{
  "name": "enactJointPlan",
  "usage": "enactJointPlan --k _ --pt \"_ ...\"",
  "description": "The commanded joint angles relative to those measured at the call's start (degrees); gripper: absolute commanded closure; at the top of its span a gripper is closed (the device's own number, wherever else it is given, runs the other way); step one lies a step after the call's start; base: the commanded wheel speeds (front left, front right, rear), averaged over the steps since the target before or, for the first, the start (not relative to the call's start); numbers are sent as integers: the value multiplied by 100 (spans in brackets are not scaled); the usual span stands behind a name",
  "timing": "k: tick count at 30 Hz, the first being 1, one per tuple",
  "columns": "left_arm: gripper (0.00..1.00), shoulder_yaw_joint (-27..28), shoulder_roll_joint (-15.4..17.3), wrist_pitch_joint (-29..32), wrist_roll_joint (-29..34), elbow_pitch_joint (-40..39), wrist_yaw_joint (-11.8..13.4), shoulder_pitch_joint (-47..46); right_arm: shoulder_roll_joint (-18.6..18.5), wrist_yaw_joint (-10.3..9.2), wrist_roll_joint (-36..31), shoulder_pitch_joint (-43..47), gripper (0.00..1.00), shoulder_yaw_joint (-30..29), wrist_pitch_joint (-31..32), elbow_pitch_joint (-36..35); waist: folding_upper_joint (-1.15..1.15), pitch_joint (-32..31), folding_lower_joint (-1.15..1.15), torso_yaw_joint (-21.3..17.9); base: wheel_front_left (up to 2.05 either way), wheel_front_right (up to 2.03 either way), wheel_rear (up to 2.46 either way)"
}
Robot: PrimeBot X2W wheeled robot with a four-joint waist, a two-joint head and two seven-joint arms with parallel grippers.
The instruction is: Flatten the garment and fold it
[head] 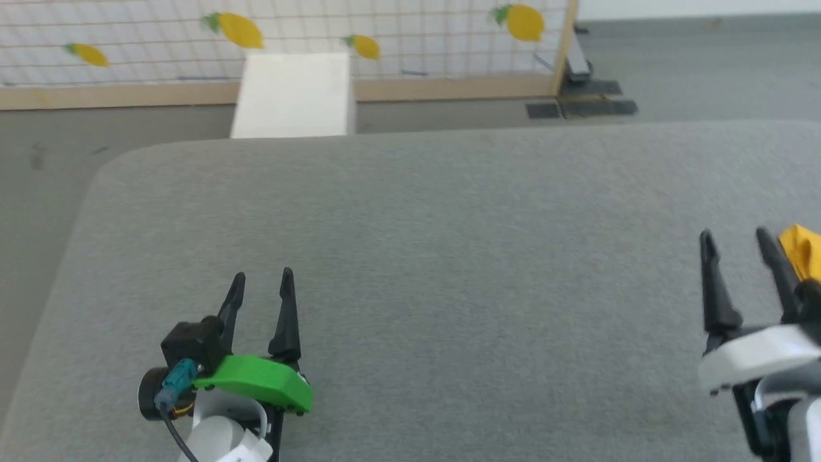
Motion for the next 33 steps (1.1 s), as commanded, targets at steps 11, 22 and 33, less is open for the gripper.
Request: enactJointPlan --k 11,22,33 --pt "0 -39 -37 -26 78 -111 67 395 515 -9 -296 837 0 -58 -257 -104 0 -421 0 375 0 0 0" --pt "100 -65 -12 4 26 -124 102 494 576 1 -300 1119 100 12 -186 -298 0 -431 0 308 0 0 0" --pt "100 -64 -12 5 27 -125 102 494 576 1 -302 1118 100 10 -184 -296 0 -430 0 307 0 0 0"
